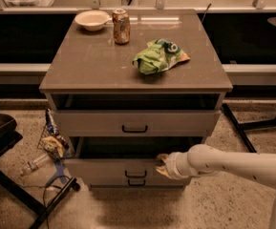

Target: Open middle drawer

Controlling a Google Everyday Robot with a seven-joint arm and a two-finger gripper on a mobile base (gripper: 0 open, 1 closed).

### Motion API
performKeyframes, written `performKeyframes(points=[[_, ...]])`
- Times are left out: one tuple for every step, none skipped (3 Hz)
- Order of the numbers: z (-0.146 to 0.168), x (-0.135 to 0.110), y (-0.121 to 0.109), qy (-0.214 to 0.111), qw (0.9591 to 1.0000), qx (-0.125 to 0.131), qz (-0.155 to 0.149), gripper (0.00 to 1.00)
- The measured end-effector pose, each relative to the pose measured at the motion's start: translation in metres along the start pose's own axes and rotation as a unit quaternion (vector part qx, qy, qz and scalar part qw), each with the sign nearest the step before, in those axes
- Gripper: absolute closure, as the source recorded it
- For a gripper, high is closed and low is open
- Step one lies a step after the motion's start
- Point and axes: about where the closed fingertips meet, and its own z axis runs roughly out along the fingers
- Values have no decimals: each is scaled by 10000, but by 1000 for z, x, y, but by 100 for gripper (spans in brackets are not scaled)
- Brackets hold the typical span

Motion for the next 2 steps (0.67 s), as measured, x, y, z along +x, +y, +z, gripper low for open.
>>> performKeyframes(points=[[-3, -2, -2, 0, 10000, 0, 0, 100], [-5, -3, -2, -1, 10000, -2, 1, 100]])
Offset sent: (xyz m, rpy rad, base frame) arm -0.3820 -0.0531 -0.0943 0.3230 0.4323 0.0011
